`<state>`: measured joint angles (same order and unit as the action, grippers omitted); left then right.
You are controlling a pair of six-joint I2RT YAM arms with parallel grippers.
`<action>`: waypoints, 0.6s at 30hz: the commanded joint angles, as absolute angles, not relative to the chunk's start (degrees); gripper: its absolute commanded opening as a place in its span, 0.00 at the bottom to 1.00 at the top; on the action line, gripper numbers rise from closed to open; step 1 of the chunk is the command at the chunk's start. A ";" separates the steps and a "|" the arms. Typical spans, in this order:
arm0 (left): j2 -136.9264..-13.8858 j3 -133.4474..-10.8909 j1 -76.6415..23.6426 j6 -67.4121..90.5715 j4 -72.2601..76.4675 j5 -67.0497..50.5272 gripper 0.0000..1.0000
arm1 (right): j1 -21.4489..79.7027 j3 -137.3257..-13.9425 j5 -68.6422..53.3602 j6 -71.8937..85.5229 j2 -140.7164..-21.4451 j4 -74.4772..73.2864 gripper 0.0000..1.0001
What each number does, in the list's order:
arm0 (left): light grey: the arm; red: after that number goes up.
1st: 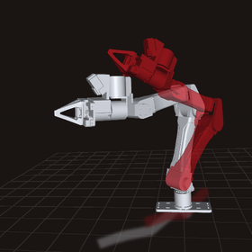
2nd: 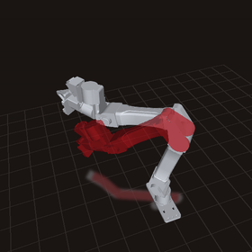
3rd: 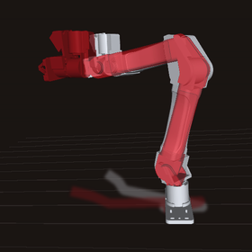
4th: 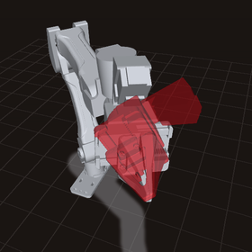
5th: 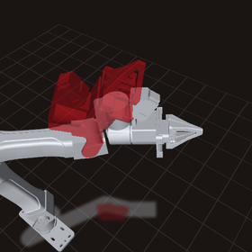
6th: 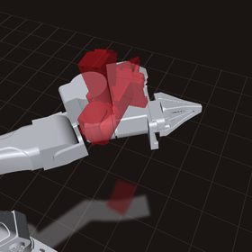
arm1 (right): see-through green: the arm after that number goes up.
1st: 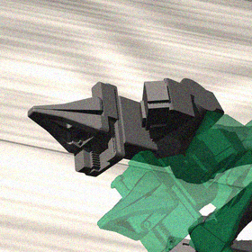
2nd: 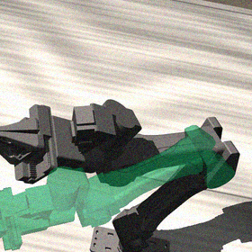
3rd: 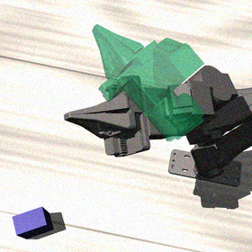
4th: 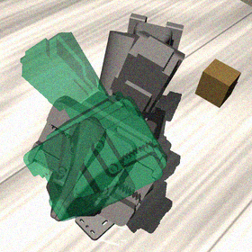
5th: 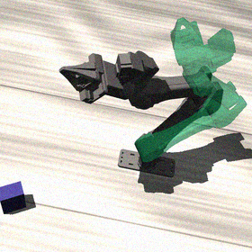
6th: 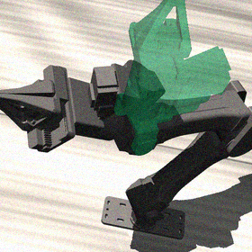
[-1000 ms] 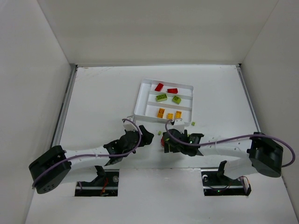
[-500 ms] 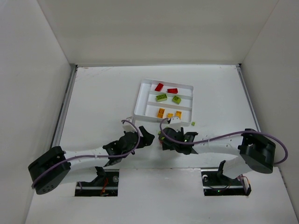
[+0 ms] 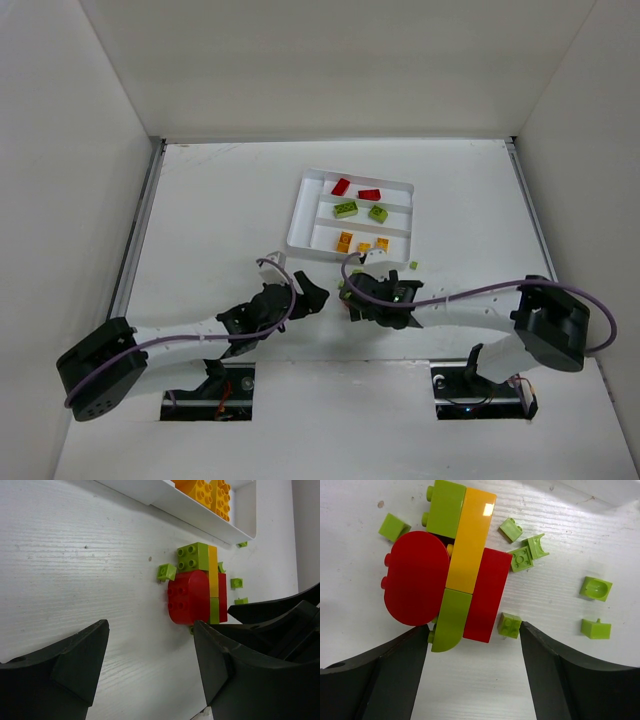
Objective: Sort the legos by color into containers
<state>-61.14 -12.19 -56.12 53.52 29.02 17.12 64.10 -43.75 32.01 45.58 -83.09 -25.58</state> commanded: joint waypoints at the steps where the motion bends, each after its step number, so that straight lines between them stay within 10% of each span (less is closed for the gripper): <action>1: -59.24 -10.90 -55.85 54.49 31.11 17.14 0.66 | 64.55 -46.93 35.06 44.38 -83.32 -27.68 0.79; 18: -56.16 -9.41 -54.97 55.37 30.59 16.70 0.66 | 62.27 -46.23 33.57 40.70 -87.36 -18.64 0.65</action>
<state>-57.71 -9.96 -55.00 54.68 28.95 16.71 63.31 -45.84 32.93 42.19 -87.00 -23.35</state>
